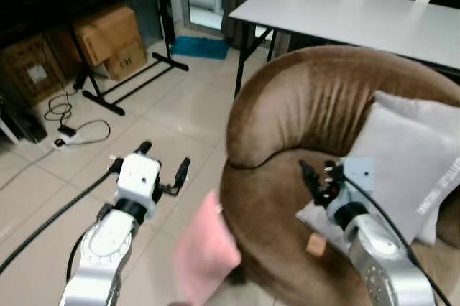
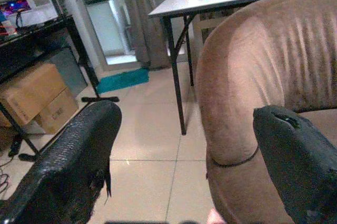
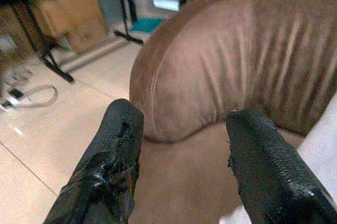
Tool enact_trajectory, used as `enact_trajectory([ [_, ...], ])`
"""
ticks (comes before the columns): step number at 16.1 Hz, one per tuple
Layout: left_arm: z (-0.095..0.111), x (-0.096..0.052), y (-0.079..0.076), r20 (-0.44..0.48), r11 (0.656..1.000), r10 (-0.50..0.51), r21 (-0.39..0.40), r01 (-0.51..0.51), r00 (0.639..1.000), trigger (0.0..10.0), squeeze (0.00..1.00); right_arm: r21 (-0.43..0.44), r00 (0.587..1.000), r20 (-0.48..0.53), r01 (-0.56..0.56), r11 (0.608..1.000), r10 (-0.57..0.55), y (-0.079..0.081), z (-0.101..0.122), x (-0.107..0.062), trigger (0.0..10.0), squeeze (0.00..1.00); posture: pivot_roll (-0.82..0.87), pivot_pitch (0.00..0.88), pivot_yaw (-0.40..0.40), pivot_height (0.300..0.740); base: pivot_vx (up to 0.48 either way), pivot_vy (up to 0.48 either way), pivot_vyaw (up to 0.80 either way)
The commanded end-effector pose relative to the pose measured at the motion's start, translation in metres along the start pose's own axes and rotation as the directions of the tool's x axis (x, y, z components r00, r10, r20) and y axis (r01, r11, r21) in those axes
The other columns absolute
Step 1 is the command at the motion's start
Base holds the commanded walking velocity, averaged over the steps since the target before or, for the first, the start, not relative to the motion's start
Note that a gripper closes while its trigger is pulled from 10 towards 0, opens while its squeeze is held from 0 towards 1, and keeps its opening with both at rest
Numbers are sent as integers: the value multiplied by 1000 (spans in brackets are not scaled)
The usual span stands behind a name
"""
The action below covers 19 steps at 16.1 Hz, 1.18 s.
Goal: Move the pillow to the sofa from floor
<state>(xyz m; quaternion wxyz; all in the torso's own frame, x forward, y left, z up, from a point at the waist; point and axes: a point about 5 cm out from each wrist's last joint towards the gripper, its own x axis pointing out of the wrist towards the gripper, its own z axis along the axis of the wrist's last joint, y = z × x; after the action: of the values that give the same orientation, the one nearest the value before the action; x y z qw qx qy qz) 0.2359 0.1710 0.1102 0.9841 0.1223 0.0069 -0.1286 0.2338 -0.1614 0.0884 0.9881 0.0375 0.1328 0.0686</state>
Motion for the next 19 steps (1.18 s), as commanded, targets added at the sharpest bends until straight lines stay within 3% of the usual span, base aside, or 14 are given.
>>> enact_trajectory([
  [1, -1, -1, 3, -11, 1000, 7, 14, -7, 1000, 10000, 0, -1, 1000, -15, -2, 1000, 2, 3, -2, 0, 10000, 0, -25, 0, -20, 740, 0, 341, 0],
  [4, 1, 0, 4, -1, 1000, 4, 25, -4, 1000, 10000, 0, 22, 999, -48, 25, 999, -24, 5, -9, -1, 10000, 0, -23, 0, -15, 740, 0, 92, 0],
  [8, -1, 5, 12, -32, 999, 16, 53, -14, 999, 10000, 0, 104, 998, -7, 61, 993, -60, 8, -8, -2, 10000, 0, -25, 0, -5, 740, 0, 0, 0],
  [10, -1, 5, 13, -24, 999, 5, 50, -4, 1000, 10000, 0, 99, 998, 5, 62, 993, -63, 6, -6, 0, 10000, 0, -25, 0, -2, 740, 247, 0, 0],
  [13, -1, 4, 11, -23, 999, -12, 43, 13, 1000, 10000, 0, 35, 1000, -9, -25, 999, 26, 14, -7, 0, 10000, 0, -23, 0, -4, 740, 290, 0, 533],
  [15, -1, 4, 10, -22, 999, -18, 37, 19, 1000, 10000, 0, 39, 999, -8, -49, 998, 50, 14, -7, 0, 10000, 0, -20, 0, -7, 740, 294, 0, 800],
  [19, -7, -3, 3, -57, 997, -63, 32, 65, 996, 10000, 0, 40, 997, -20, -72, 997, 73, 11, -12, -3, 10000, 0, -15, 0, -12, 740, 138, 0, 0],
])
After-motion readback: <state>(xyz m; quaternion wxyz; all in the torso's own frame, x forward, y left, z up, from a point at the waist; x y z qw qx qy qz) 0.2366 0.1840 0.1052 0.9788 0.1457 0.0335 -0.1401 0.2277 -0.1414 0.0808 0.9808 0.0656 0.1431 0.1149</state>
